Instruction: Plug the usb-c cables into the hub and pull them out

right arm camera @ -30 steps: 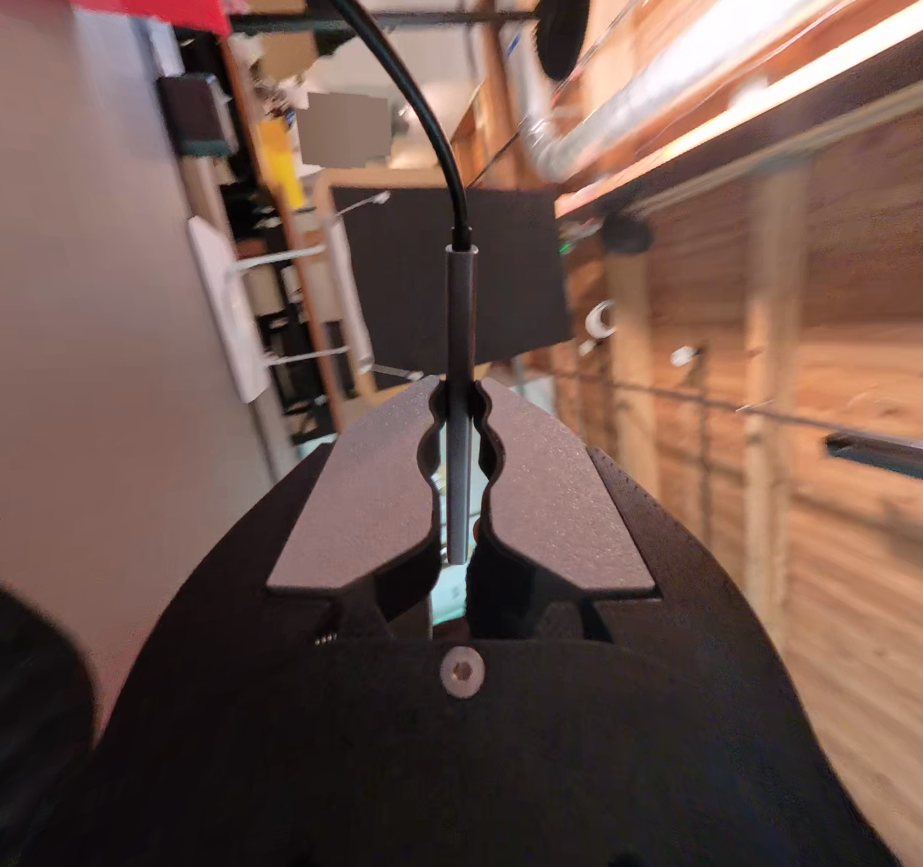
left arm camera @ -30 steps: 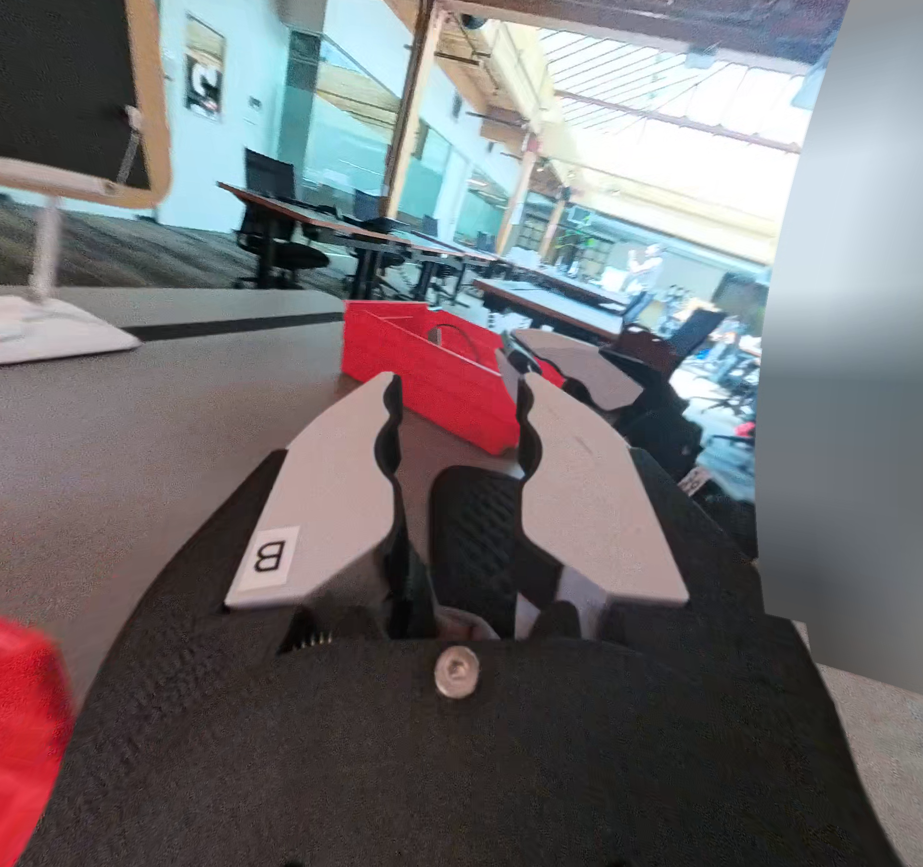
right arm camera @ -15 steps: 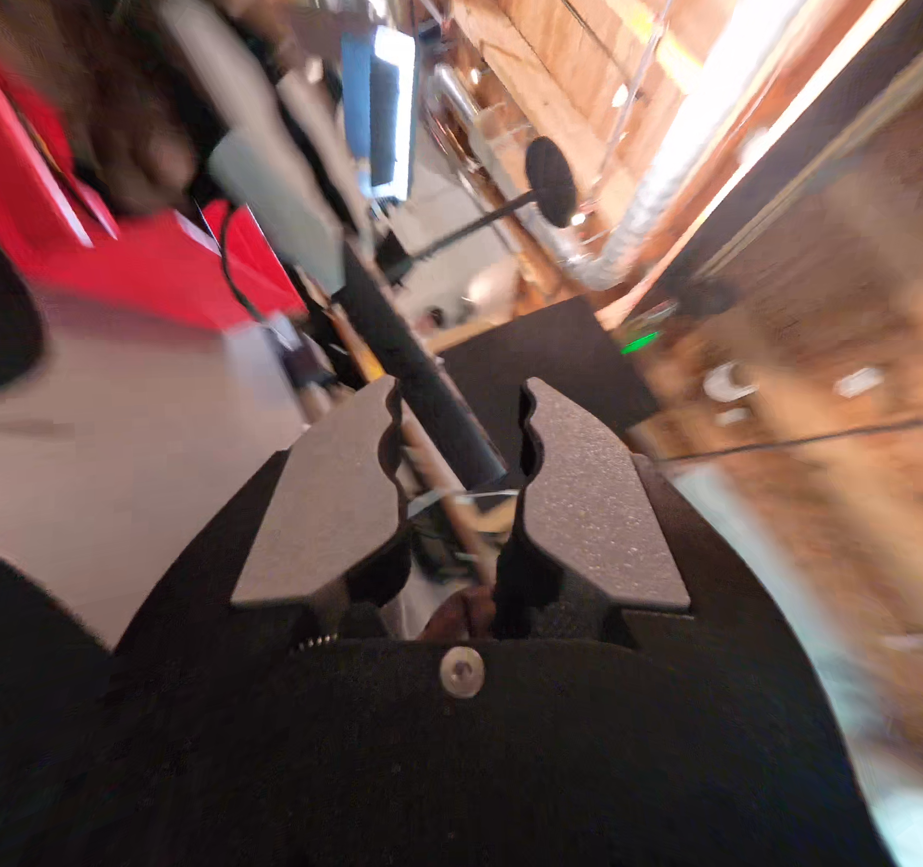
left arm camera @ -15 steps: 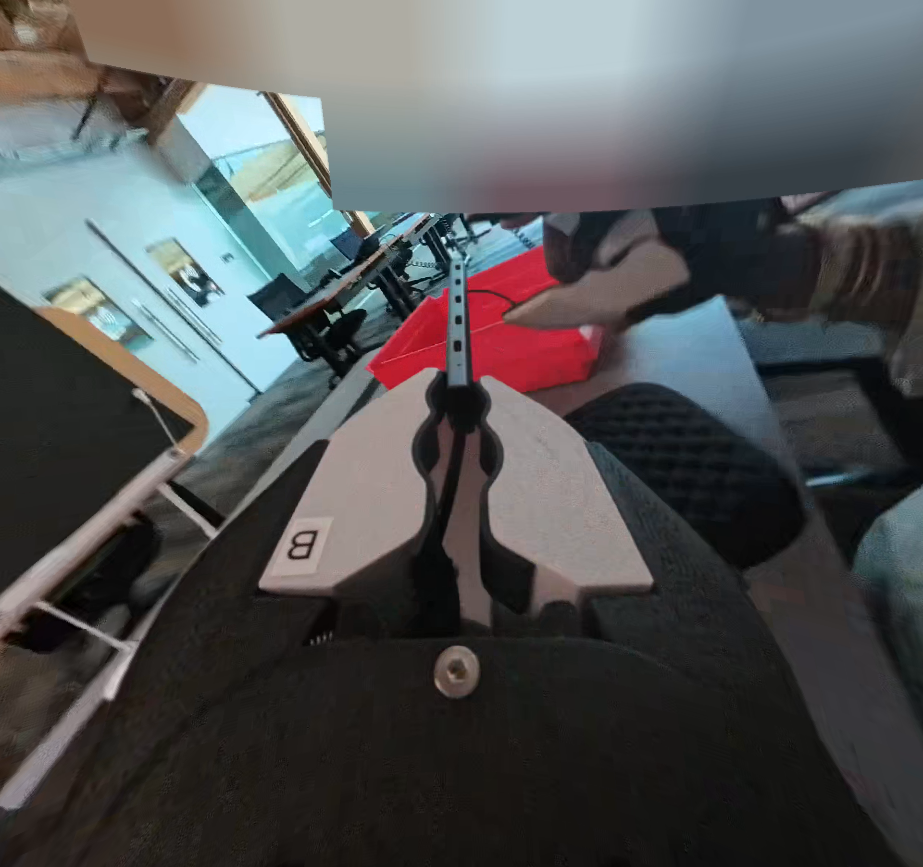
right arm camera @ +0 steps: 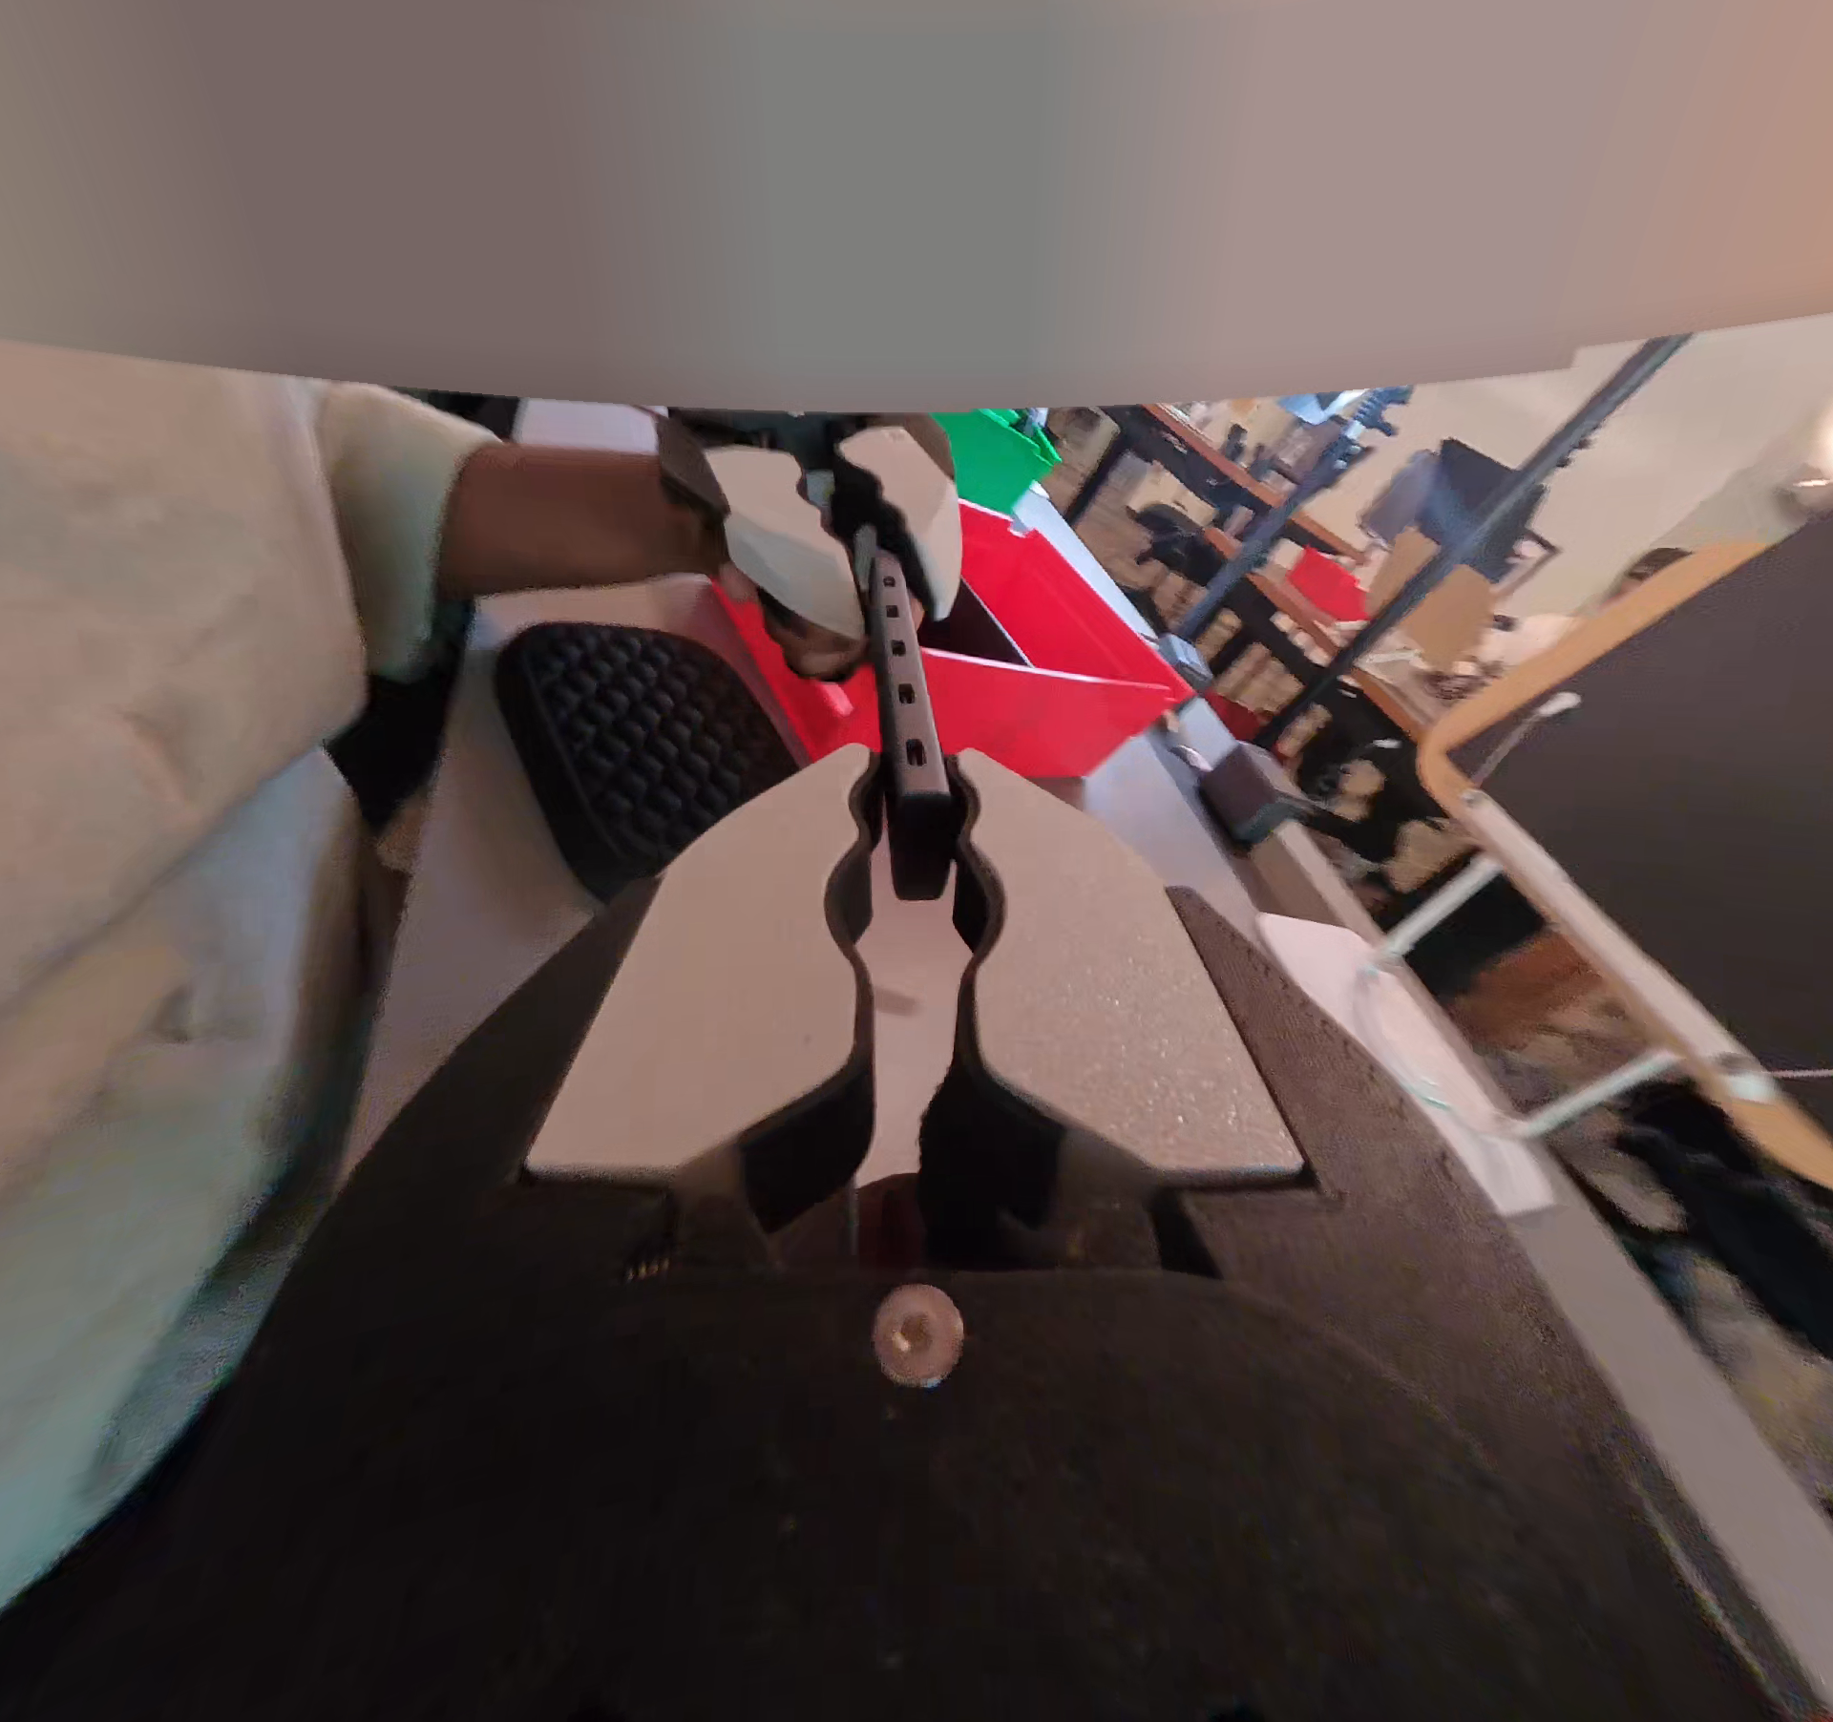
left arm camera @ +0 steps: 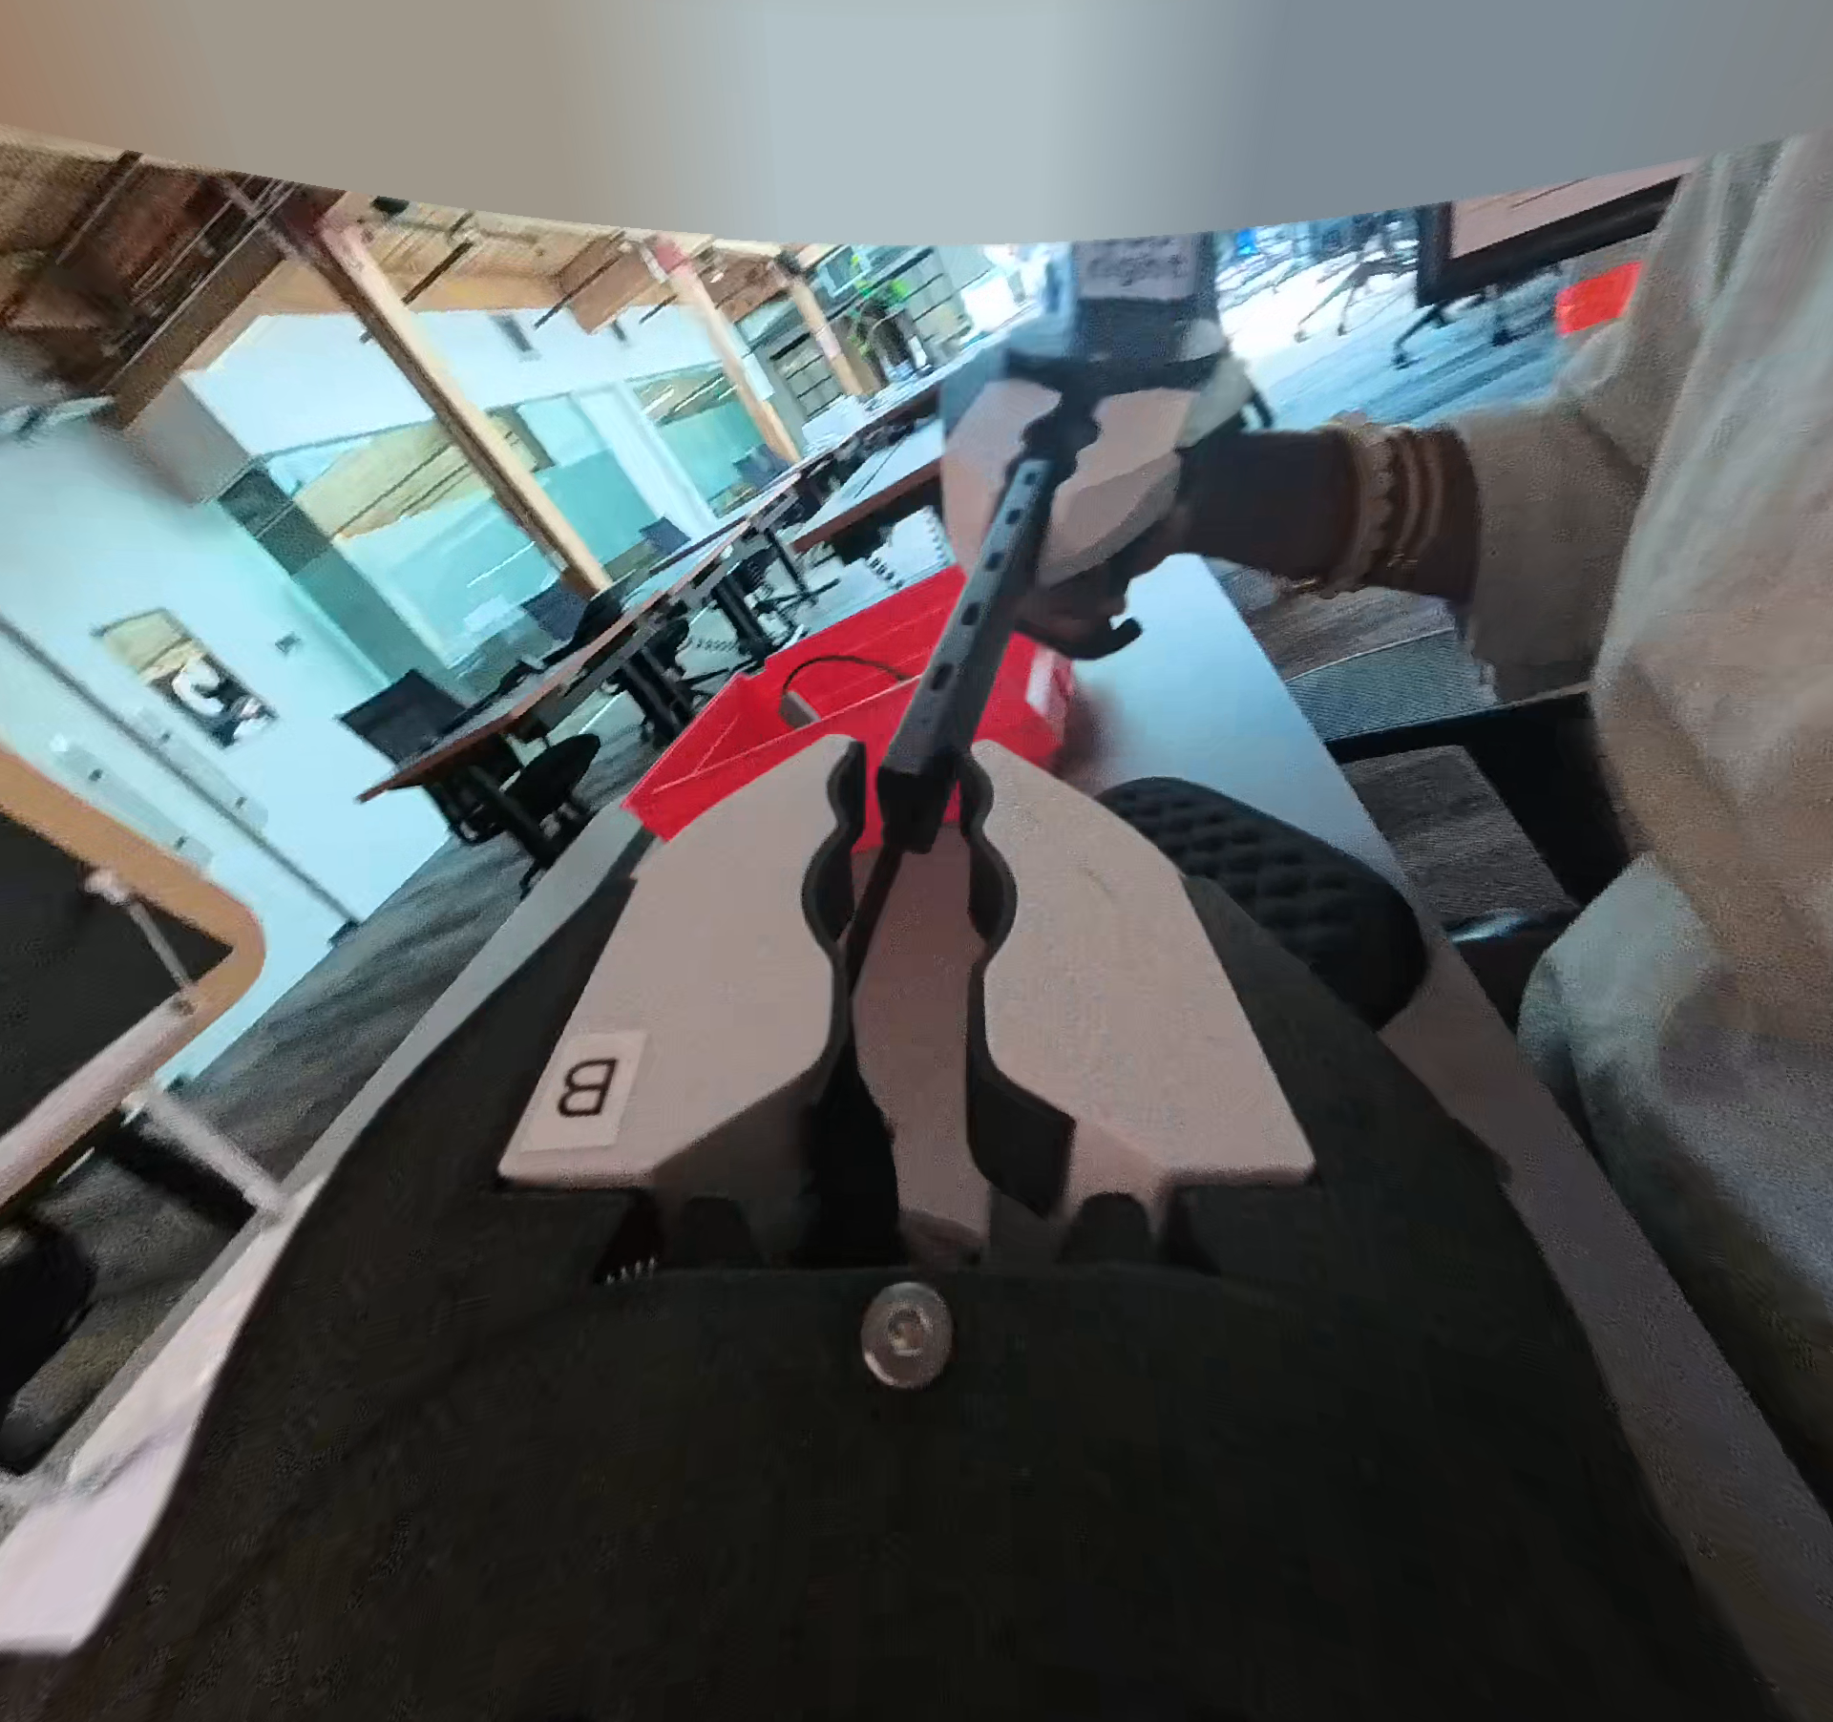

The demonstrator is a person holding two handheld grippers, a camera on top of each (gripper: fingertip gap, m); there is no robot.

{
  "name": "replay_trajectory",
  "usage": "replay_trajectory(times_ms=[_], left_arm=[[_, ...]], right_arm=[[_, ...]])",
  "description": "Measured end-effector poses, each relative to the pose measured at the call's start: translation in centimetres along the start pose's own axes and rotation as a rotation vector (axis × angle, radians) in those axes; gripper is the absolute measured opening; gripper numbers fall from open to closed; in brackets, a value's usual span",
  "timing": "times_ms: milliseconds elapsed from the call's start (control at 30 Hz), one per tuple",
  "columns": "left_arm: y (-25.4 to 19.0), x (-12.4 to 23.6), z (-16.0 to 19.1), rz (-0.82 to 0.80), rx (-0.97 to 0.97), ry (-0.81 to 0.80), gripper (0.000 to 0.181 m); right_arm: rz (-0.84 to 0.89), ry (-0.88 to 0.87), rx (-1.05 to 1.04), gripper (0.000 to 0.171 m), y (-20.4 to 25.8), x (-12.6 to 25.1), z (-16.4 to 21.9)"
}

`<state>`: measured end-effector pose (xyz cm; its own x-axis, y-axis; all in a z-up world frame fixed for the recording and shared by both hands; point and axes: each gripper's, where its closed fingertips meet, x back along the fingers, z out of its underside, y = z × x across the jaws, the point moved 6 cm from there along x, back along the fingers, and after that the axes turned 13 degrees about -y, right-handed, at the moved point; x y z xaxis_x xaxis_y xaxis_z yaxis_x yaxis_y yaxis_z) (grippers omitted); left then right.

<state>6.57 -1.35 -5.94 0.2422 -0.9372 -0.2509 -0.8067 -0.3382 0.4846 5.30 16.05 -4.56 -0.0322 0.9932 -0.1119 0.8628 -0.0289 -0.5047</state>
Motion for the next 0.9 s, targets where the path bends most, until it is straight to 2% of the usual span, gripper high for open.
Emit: replay_trajectory(times_ms=[67,133,233,333,467,600,700,800,900], left_arm=[[1.1,1.5,-0.2,-0.151,0.014,0.076,0.042],[1.9,3.8,-1.0,-0.279,0.076,0.117,0.062],[2.7,8.5,-2.6,-0.518,0.081,0.144,0.067],[3.1,14.1,-3.8,-0.761,0.066,0.291,0.069],[3.2,18.8,-4.6,-0.898,0.153,0.449,0.068],[3.0,20.2,-3.6,-0.919,0.213,0.584,0.066],[3.3,20.5,-2.5,-0.858,0.239,0.731,0.06],[3.7,20.3,-1.8,-0.67,0.236,0.923,0.049],[4.7,20.5,-0.4,-0.421,0.258,1.132,0.042]], right_arm=[[0.092,0.081,0.179,0.009,0.0,-0.2,0.1],[0.163,0.277,0.431,0.009,0.2,0.1,1.2],[0.169,0.548,0.721,0.009,1.4,0.5,4.3],[0.101,0.665,0.727,0.009,3.5,1.3,7.7],[0.038,0.701,0.547,0.01,5.3,2.3,10.0],[-0.012,0.712,0.303,0.021,5.8,2.7,10.5],[-0.002,0.646,0.117,0.061,5.1,2.8,9.2],[0.023,0.525,-0.063,0.078,4.3,3.2,7.1],[0.074,0.4,-0.104,0.077,3.4,3.6,5.0]])
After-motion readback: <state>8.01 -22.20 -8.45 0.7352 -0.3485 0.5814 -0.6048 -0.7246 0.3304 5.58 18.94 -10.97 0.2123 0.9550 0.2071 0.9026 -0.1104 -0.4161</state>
